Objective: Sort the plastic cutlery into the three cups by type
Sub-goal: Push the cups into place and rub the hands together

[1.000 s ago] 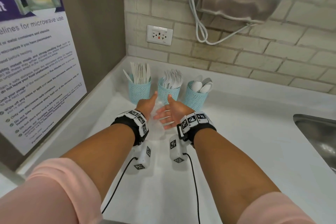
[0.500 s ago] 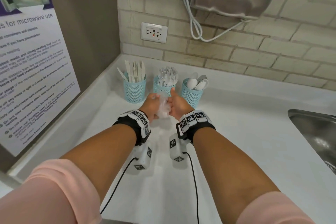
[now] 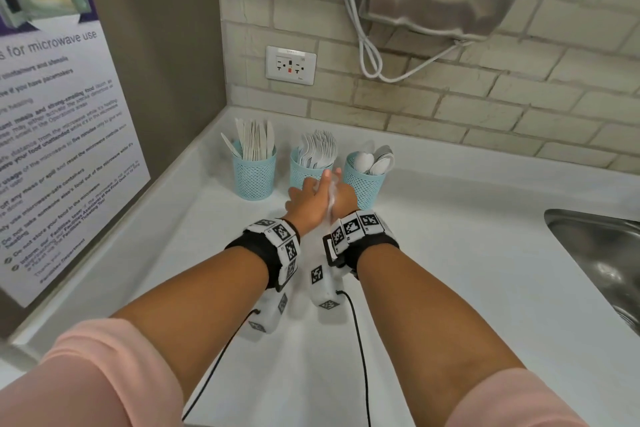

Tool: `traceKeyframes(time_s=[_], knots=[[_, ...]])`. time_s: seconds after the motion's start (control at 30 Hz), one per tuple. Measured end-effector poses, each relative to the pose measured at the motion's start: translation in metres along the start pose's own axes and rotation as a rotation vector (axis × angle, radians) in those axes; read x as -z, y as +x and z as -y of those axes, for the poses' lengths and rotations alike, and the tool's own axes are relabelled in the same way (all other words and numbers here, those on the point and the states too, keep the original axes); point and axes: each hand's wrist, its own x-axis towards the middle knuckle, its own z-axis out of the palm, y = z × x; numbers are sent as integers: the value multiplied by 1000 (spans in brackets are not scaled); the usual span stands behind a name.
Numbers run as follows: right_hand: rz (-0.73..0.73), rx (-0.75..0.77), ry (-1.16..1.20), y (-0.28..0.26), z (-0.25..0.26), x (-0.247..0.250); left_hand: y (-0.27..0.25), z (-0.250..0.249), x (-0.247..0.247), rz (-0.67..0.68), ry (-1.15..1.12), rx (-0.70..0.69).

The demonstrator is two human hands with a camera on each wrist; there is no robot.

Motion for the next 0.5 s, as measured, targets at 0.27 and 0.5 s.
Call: traceKeyframes(time_s=[0.27, 0.5], knots=[[-45, 198, -279, -10, -9, 2, 4, -15, 9, -38, -54, 95], [323, -263, 453, -8, 3, 7, -1, -6, 7, -196, 325, -359]])
